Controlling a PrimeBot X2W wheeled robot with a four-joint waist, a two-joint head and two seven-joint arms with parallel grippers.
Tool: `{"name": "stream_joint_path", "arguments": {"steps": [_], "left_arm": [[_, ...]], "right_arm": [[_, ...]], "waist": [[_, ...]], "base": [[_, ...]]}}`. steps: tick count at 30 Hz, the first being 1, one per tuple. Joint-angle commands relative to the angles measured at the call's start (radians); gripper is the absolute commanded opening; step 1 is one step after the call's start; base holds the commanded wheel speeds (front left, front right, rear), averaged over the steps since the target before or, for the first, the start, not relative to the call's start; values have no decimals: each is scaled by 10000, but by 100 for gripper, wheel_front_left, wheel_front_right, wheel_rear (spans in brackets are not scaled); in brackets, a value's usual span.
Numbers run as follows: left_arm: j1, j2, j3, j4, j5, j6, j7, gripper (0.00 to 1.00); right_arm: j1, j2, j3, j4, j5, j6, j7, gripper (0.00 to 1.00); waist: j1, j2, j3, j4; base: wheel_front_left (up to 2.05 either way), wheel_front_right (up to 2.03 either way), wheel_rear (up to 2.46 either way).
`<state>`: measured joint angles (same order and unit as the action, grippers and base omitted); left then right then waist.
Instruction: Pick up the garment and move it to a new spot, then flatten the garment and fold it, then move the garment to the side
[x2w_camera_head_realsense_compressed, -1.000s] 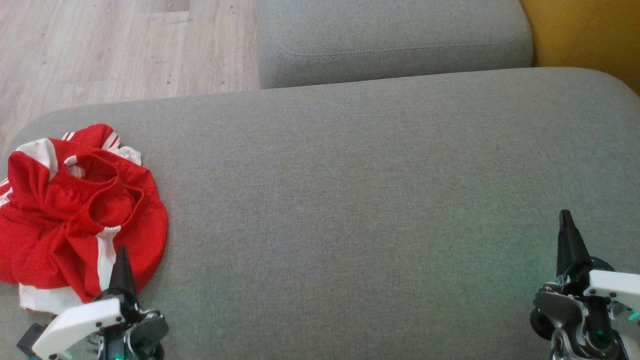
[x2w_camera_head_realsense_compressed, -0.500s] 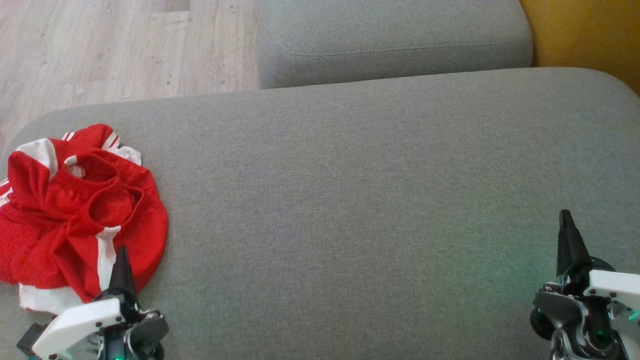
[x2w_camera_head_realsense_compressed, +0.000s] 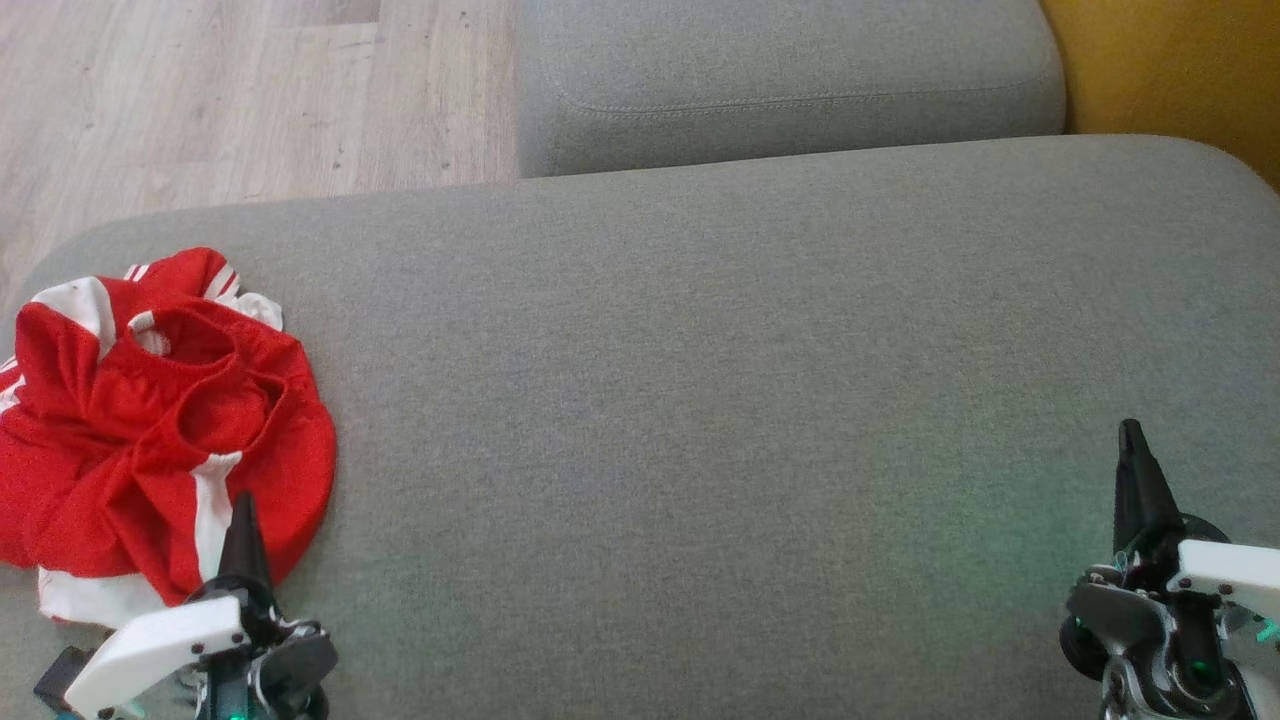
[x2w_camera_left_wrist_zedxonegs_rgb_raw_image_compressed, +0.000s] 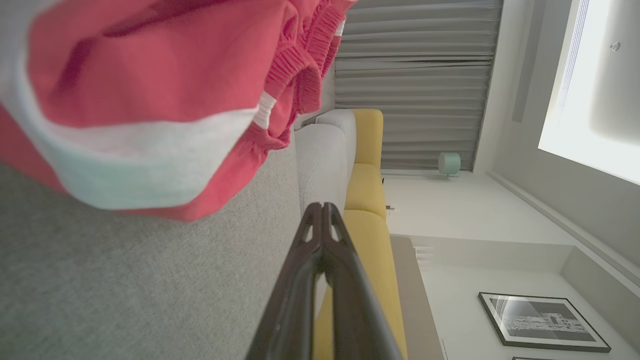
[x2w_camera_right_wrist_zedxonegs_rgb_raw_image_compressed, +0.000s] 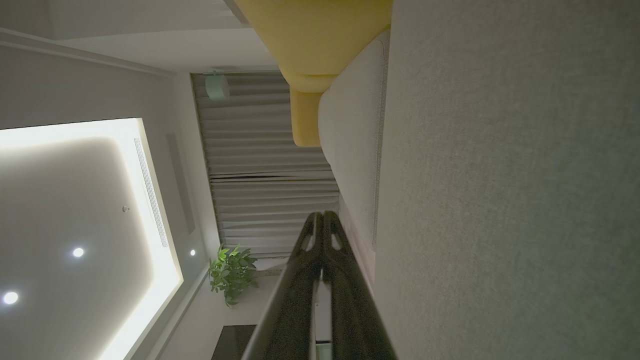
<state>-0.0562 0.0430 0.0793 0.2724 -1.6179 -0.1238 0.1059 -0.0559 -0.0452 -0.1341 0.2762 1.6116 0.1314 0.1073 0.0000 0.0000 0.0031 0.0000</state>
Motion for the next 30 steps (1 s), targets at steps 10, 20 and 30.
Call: {"name": "stream_joint_path", "arguments": {"steps": [10, 20, 30], "left_arm": [[-517, 72, 341, -276, 89, -69, 70, 0], [-517, 72, 341, -276, 89, -69, 70, 0], [-517, 72, 341, -276, 89, -69, 70, 0]], "right_arm": [[-519, -50, 208, -315, -26, -7, 56, 0], [-519, -50, 208, -315, -26, -7, 56, 0], [-519, -50, 208, -315, -26, -7, 56, 0]], "waist": [[0, 0, 0, 0], [0, 0, 0, 0], [0, 0, 0, 0]], "base": [[0, 0, 0], [0, 0, 0], [0, 0, 0]]}}
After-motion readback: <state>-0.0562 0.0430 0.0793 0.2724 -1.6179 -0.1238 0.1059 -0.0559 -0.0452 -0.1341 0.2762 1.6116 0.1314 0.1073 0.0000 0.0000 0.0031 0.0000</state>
